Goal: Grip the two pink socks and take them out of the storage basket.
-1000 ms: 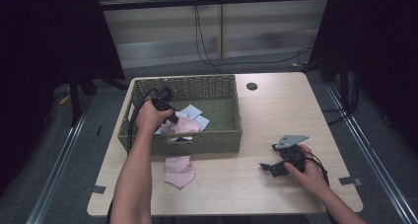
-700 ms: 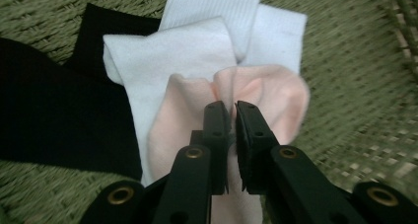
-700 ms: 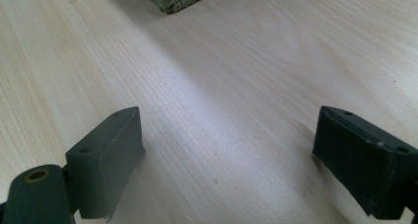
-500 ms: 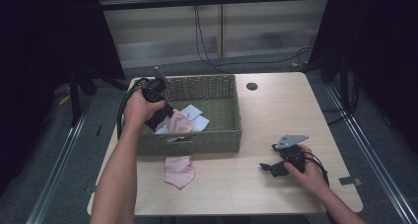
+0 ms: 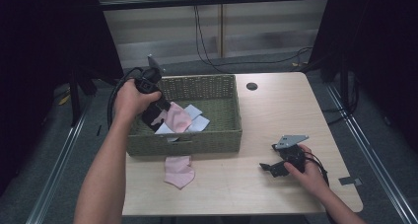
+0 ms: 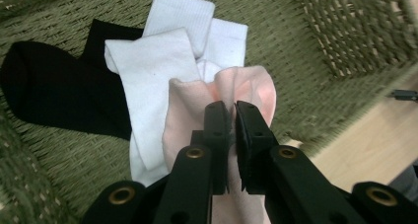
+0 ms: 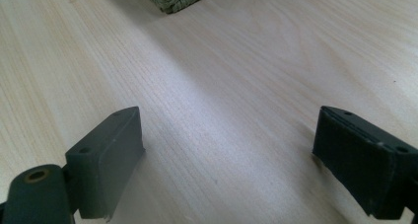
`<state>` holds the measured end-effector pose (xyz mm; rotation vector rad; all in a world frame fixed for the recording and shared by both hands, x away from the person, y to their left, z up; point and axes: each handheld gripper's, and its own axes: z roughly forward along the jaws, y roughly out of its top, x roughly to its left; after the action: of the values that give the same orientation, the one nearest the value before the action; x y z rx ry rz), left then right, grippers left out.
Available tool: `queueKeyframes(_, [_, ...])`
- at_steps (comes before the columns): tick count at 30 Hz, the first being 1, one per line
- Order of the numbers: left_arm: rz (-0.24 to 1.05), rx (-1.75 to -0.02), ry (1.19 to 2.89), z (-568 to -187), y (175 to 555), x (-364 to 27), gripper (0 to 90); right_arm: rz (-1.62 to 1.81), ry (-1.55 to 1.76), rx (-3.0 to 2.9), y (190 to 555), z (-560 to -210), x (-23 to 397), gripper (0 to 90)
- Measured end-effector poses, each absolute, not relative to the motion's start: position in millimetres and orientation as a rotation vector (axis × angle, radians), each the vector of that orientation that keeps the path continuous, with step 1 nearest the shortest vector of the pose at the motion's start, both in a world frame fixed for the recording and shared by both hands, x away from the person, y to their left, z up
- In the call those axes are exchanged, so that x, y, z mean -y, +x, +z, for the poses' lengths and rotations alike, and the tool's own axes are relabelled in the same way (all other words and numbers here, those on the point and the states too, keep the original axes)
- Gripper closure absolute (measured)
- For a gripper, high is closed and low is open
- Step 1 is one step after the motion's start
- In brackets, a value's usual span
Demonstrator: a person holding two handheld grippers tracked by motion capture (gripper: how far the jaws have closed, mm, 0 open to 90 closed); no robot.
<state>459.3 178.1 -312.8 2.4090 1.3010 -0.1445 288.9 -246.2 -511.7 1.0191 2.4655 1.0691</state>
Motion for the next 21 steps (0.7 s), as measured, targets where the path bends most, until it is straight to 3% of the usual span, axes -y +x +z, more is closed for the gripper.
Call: queueKeyframes(21, [-0.152,-1.208,2.382,-260.7,423.3,-180.5,84.3,1.069,1.019,-2.466,288.9,-511.7,246.2,10.7])
